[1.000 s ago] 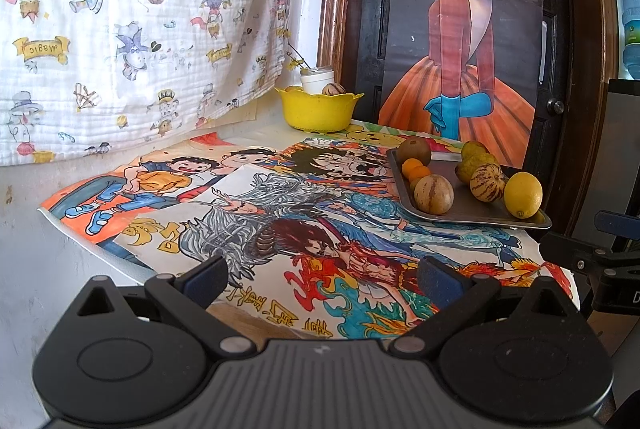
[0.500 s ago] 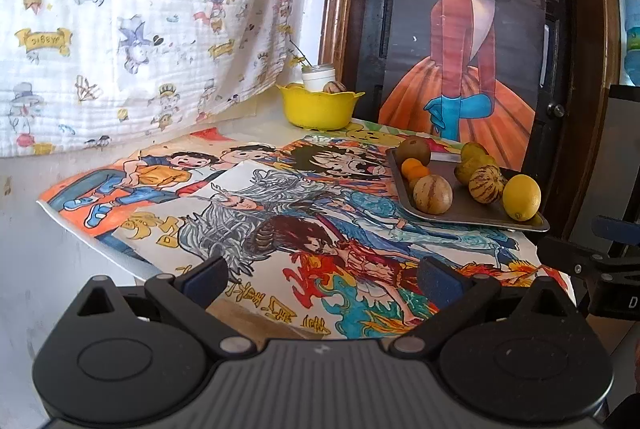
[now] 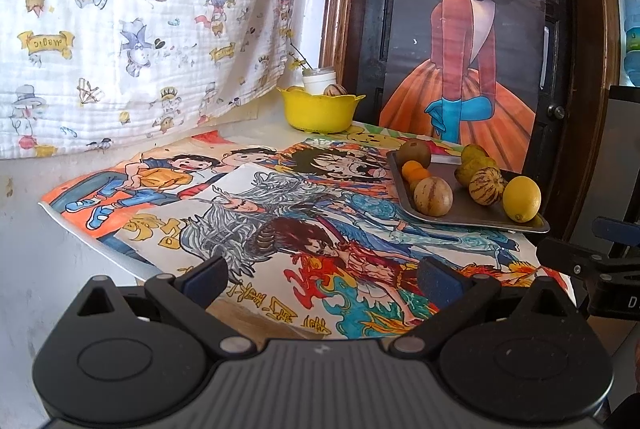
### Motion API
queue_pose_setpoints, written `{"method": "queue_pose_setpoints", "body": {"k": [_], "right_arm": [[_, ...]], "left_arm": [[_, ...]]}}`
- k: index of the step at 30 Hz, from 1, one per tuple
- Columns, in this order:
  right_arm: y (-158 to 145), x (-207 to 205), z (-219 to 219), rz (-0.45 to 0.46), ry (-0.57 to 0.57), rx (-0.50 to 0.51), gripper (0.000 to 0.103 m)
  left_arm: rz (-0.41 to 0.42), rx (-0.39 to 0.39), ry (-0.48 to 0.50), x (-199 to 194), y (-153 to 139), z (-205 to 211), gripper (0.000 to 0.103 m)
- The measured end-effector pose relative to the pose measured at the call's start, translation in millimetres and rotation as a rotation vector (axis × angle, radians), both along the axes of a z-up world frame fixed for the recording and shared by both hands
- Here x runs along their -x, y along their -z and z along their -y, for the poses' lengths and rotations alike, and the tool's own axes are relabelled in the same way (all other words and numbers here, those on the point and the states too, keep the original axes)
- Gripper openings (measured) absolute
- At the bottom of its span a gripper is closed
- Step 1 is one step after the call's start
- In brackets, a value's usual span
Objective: Organize fruits
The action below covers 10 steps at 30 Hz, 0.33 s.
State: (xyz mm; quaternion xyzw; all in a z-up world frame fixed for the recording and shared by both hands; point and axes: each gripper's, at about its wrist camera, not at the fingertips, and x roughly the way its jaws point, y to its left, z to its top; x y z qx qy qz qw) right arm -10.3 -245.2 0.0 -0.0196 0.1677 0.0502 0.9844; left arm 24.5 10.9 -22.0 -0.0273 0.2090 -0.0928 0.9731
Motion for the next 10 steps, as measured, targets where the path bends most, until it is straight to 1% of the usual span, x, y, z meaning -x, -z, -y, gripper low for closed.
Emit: {"method": "queue_pose_setpoints", "body": {"k": [10], "right_arm": [[1.0,0.6,-0.6,-0.001,0.000,0.000,0.102]], "left_arm": [[0.002,-0.002,0.000,0.5,-0.1,-0.1,0.103]]}}
